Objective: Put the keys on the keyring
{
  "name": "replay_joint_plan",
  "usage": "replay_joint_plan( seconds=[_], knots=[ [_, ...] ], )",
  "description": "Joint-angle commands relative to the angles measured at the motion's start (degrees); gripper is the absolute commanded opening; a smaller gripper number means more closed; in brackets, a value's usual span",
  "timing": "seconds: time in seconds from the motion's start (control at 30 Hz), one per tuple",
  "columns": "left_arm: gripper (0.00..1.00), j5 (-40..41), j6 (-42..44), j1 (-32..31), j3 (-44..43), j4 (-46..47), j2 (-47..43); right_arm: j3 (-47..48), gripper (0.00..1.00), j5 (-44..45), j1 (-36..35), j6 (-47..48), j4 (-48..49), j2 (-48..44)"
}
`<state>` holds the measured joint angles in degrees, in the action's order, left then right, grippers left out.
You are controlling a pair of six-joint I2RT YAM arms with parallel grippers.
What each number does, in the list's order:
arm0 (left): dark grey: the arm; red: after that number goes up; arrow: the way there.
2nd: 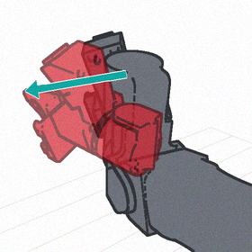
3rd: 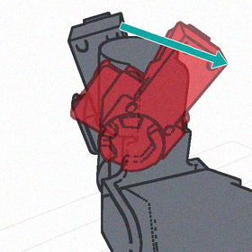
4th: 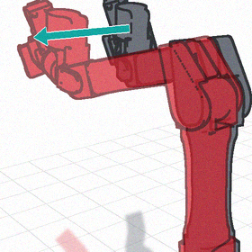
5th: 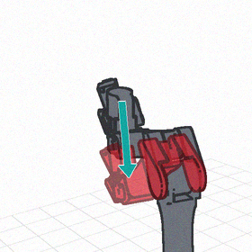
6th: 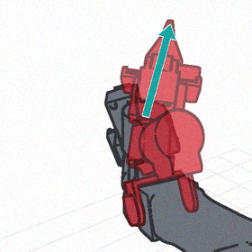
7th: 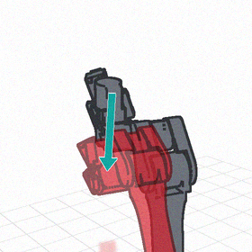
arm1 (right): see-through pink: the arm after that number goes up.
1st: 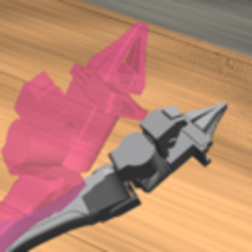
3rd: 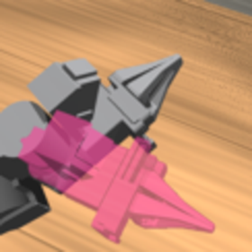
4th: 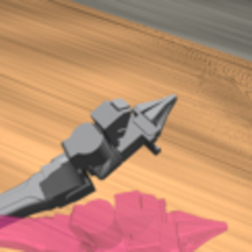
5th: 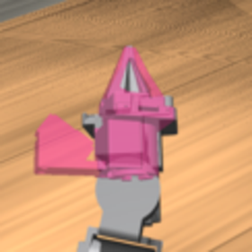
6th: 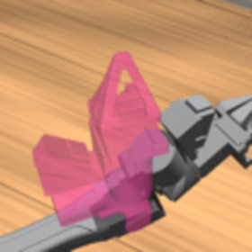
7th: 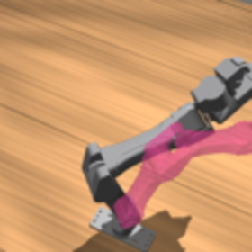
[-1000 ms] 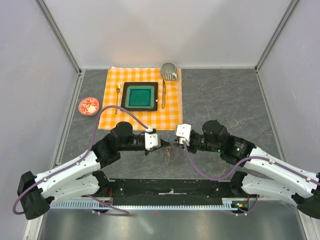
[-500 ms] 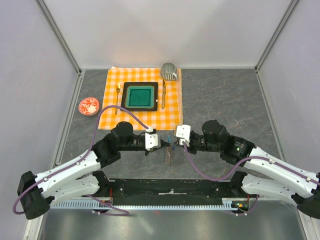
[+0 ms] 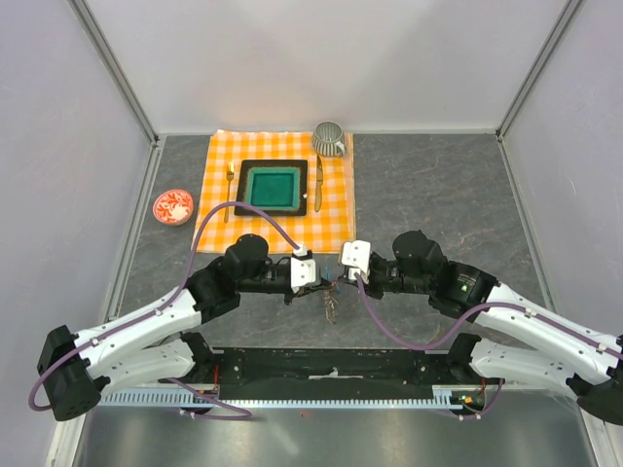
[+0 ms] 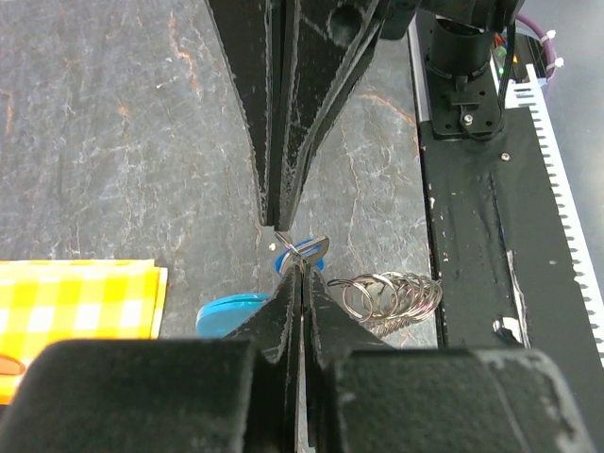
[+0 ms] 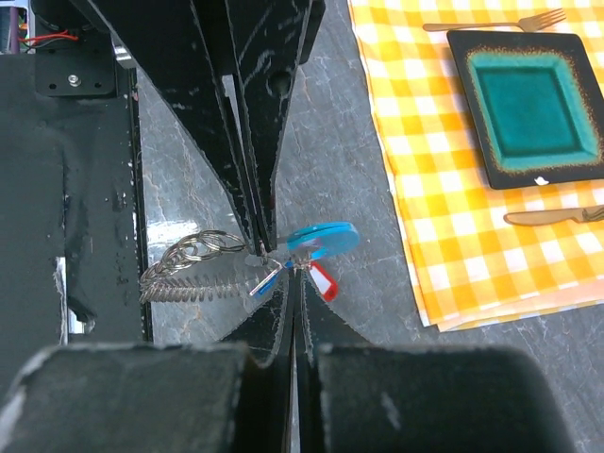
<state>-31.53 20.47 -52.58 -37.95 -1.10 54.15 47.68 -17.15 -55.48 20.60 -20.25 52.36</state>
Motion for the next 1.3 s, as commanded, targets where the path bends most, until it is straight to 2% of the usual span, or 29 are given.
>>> replay_joint_plan(
  seconds=[0.0,0.37,0.47,0.5,0.6,0.77,0.97,1.27],
  knots=[
    [0.02,1.03,1.5,-0.42,-3.7,-0.48,0.34,3.21,0.0,-2.01,0.11,0.05,1.62,0.2],
    [0.02,3.93,0.8,-0.51,-3.36,0.31,-1.5,2.94,0.01,-1.23,0.02,0.32,0.3,0.55],
    [0.02,2.62,2.12,-0.51,-2.48,0.49,-2.55,2.86,0.09,0.53,0.02,0.67,-0.49,-0.76],
    [0.02,2.18,2.55,-0.6,-2.04,0.49,-2.73,3.03,0.16,0.62,0.02,0.84,-0.84,-1.11],
    [0.02,0.51,3.96,-0.51,-2.03,0.23,-3.35,4.26,0.27,-0.25,0.02,1.99,-3.65,-1.73],
    [0.02,-2.12,6.6,-0.51,-4.22,-2.58,-2.21,5.32,0.38,-1.31,0.02,3.04,-6.03,-2.0],
    [0.02,-5.03,10.2,-0.51,-7.83,-7.68,-0.01,6.81,0.4,-2.36,0.02,5.23,-6.38,-1.74],
    [0.02,-7.41,11.87,-0.51,-9.86,-8.48,1.57,7.25,0.38,-6.49,0.02,6.47,-8.05,0.38]
  ],
)
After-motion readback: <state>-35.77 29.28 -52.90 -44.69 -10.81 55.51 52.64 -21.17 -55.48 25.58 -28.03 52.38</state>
